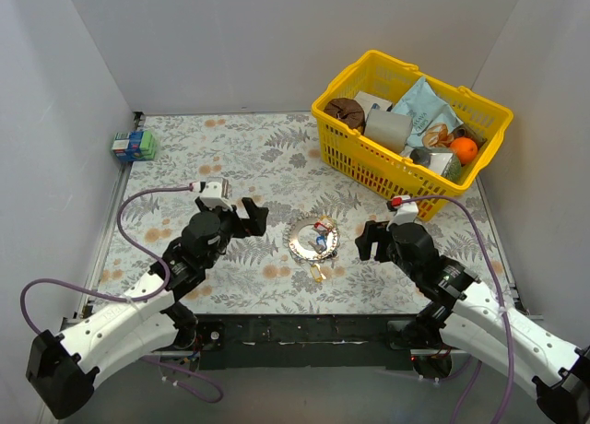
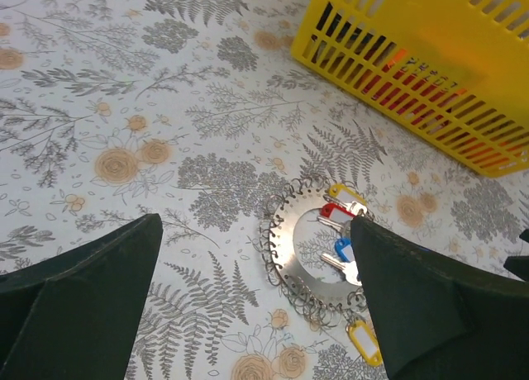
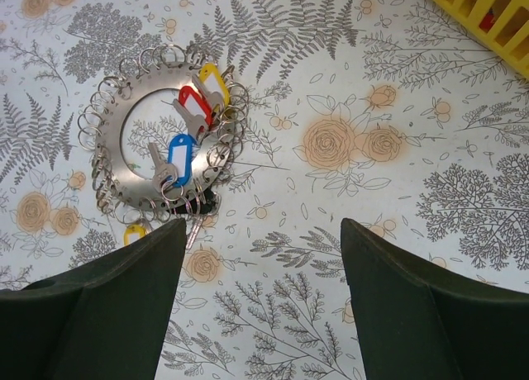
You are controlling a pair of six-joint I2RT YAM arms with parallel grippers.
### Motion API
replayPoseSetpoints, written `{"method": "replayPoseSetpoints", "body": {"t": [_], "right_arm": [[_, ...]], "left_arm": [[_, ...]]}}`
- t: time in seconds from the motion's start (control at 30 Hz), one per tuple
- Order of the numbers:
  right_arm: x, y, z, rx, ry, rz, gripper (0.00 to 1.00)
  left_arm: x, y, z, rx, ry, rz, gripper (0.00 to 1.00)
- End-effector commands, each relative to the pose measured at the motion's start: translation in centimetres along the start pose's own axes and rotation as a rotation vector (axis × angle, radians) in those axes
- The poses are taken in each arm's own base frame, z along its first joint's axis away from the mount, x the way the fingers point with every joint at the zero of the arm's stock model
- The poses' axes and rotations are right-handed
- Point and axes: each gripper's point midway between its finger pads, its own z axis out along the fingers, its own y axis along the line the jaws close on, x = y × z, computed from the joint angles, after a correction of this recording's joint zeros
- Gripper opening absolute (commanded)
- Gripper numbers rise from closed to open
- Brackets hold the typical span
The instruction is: Put the keys on the keyring
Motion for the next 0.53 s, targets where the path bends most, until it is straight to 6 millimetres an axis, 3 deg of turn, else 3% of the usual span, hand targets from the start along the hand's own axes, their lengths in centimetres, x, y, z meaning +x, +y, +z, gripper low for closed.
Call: {"method": "replayPoseSetpoints", "body": {"t": [0.0, 0.1, 0.23, 0.5], "right_arm": [[-3.6, 1.0, -0.6, -0.031, -0.119, 0.014, 0.82], [-3.7, 1.0, -0.6, -0.037, -0.13, 0.005, 0.82], [-4.0, 1.2, -0.6, -0.047, -0.139, -0.001, 0.83], [-4.4, 1.2, -0.5, -0.063, -0.196, -0.01, 0.93]], "left_arm": [[-1.0, 2.9, -0.8, -0.14, -0.08, -0.047, 0.98], [-1.2, 4.0, -1.1, -0.197, -0.108, -0.059, 0.98], [-1.0, 4.0, -1.1, -0.196, -0.096, -0.047, 0.98], [-1.1, 2.3, -0.7, -0.095, -0.096, -0.033, 0.98]]}}
